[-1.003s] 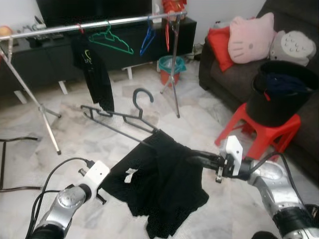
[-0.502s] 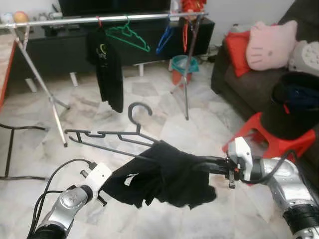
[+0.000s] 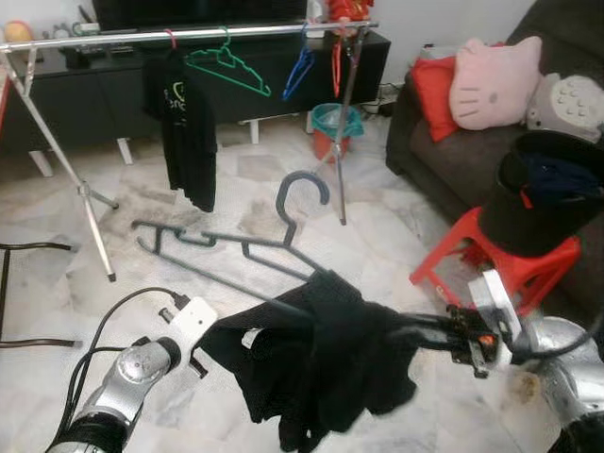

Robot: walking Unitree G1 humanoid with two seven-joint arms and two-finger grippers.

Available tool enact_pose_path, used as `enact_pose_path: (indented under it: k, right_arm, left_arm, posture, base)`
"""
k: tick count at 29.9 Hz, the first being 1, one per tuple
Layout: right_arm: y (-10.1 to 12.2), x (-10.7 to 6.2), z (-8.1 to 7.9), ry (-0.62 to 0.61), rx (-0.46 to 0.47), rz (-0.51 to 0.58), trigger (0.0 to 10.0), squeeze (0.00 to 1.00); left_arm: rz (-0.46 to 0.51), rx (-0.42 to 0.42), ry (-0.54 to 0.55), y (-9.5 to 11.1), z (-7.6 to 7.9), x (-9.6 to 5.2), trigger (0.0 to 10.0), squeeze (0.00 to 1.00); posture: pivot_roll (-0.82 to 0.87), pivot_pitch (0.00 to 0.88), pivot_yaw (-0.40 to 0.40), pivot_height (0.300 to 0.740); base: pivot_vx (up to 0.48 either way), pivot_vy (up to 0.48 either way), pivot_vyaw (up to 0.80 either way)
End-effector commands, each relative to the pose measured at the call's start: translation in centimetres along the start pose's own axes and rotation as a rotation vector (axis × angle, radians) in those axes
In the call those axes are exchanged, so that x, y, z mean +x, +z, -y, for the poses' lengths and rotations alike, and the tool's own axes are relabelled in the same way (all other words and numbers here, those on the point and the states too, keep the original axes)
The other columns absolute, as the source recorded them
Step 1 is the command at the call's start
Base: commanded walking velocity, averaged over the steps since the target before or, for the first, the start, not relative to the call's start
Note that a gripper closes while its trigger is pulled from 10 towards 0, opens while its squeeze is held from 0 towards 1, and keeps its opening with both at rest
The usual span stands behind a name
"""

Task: Hang hanger

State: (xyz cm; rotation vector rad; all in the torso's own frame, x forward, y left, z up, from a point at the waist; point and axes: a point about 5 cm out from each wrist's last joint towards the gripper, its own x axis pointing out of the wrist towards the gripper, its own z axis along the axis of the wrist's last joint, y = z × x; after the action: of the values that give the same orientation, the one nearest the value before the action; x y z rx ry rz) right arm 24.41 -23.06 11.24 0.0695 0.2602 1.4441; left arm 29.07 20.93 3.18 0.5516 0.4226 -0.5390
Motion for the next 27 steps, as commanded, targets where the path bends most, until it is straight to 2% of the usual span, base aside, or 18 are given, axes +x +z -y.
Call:
enact_pose_path:
  k: [1, 7, 9, 14, 17, 20, 23, 27]
  right_arm:
    - [1.2, -2.0, -0.5, 0.005, -0.047, -0.022, 10.0, 0.0]
    - [0.8, -3.1, -1.5, 0.019, -0.018, -0.104, 10.0, 0.0]
    - [0.5, -3.5, -2.3, 0.048, -0.007, -0.172, 10.0, 0.0]
    - [0.3, -3.8, -3.6, 0.099, 0.017, -0.23, 10.0, 0.0]
    - [0.2, -4.4, -4.3, 0.114, 0.033, -0.272, 10.0, 0.0]
    - [0.4, -4.8, -4.5, 0.106, 0.036, -0.269, 10.0, 0.0]
    - [1.1, -5.5, -3.9, 0.033, 0.015, -0.189, 10.0, 0.0]
    - [1.0, -5.4, -3.4, -0.033, -0.001, -0.124, 10.0, 0.0]
  left_arm:
    - [-0.168, -0.012, 0.079, -3.4, -2.7, -2.4, 10.0, 0.0]
    - [-0.188, 0.002, 0.084, -3.6, -3.5, -2.8, 10.0, 0.0]
    - [-0.196, 0.006, 0.086, -3.7, -3.7, -2.9, 10.0, 0.0]
    - [-0.204, 0.015, 0.087, -3.7, -4.1, -3.1, 10.0, 0.0]
    - [-0.21, 0.032, 0.106, -3.5, -5.0, -3.2, 10.0, 0.0]
    - [-0.209, 0.038, 0.119, -3.3, -5.4, -3.3, 10.0, 0.0]
    - [-0.205, 0.043, 0.145, -3.2, -5.8, -3.4, 10.0, 0.0]
    - [-0.193, 0.044, 0.167, -3.0, -5.5, -3.0, 10.0, 0.0]
  posture:
    - [-0.03, 0.0, -0.015, 0.74]
    - [-0.03, 0.0, -0.014, 0.74]
    - [-0.03, 0.0, -0.011, 0.74]
    - [-0.04, 0.0, -0.011, 0.74]
    - [-0.04, 0.0, -0.01, 0.74]
    - [-0.04, 0.0, -0.011, 0.74]
    - [-0.05, 0.0, -0.006, 0.74]
    - [-0.05, 0.0, -0.007, 0.74]
  base:
    - [0.0, 0.0, 0.0]
    - [0.0, 0.0, 0.0]
    - [0.0, 0.0, 0.0]
    - [0.0, 0.0, 0.0]
    - [0.0, 0.0, 0.0]
    - [0.0, 0.0, 0.0]
    - [0.0, 0.0, 0.0]
    - [0.0, 0.0, 0.0]
